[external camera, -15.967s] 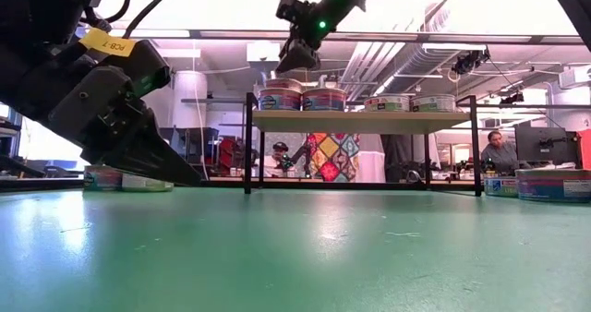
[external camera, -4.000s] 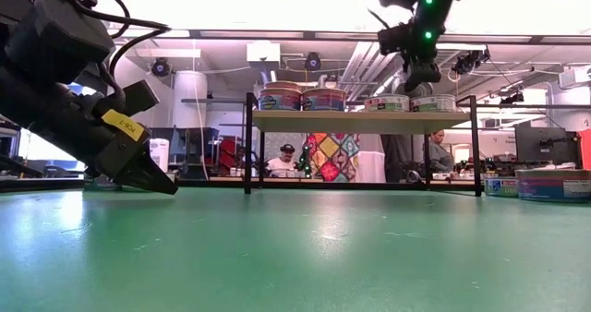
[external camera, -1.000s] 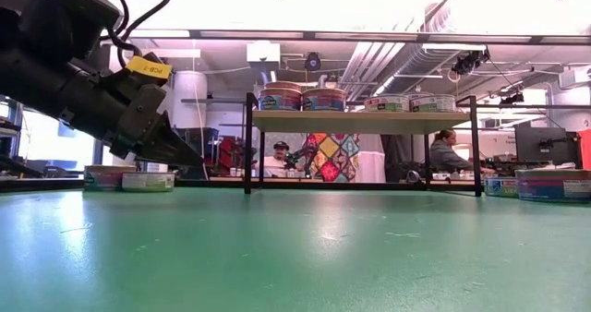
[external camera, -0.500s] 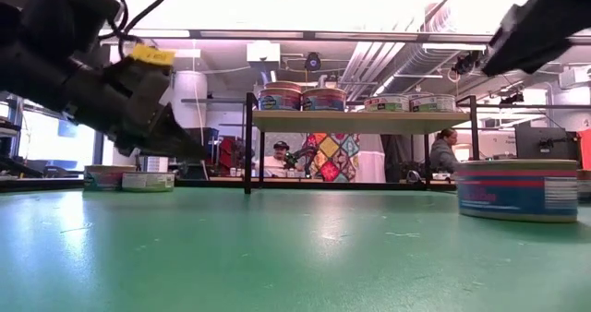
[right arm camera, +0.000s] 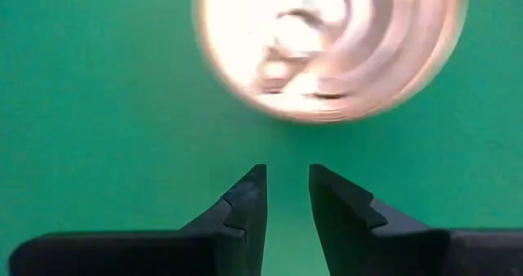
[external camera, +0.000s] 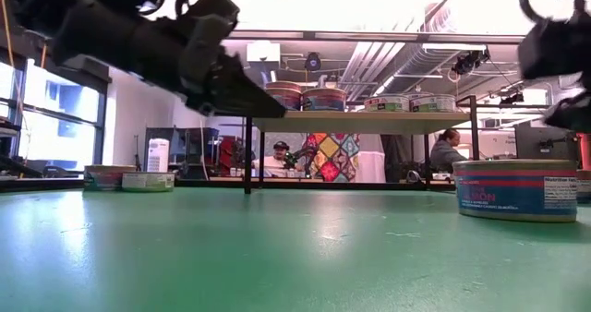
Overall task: Stack canned seafood by type on shelf
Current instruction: Stack the blue pink tuna can on top of the blue pink tuna can on the shelf
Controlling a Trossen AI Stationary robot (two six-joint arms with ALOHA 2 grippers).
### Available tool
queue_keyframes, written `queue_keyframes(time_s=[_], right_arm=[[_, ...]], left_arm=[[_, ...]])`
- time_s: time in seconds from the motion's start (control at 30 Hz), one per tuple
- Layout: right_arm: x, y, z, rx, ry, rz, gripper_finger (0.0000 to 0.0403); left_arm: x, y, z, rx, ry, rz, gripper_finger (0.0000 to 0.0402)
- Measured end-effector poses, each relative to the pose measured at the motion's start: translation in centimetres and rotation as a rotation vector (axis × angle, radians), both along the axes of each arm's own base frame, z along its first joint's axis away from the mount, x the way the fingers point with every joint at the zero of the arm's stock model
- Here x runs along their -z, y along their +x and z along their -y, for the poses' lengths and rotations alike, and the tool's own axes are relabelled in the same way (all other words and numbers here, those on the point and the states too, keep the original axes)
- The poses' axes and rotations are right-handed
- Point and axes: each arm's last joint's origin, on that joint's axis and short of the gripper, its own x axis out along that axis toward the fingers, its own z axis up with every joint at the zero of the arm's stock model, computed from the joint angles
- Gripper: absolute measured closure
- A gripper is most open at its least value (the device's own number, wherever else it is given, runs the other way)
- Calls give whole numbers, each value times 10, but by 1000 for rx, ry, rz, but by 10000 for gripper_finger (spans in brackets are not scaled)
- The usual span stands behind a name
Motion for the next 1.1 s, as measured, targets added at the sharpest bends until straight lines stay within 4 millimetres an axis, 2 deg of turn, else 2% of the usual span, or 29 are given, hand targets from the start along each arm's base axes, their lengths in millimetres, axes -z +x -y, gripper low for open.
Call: queue_keyframes(time_s=[0.17, 0.37, 0.47, 0.6, 0.77, 0.87, 1.0, 1.1], right_arm=[[6, 15, 21, 32, -100, 111, 316], [-8, 45, 44, 106, -329, 399, 316], [-14, 53, 46, 70, -395, 469, 316], [-17, 54, 41, 26, -370, 507, 316], [-15, 52, 25, -99, -187, 498, 316], [-9, 54, 11, -205, -158, 516, 316], [7, 64, -4, -325, -192, 569, 316], [15, 72, -8, -348, -229, 592, 309]], left_arm=[[5, 21, 1, 66, -24, -17, 402], [13, 35, 2, 101, -40, -37, 401], [12, 36, 2, 92, -56, -42, 401], [10, 33, -2, 21, -129, -62, 401], [21, 33, -24, -69, -219, -145, 401], [31, 35, -33, -49, -246, -188, 402], [41, 41, -37, 62, -280, -185, 401], [45, 42, -37, 72, -271, -185, 401]])
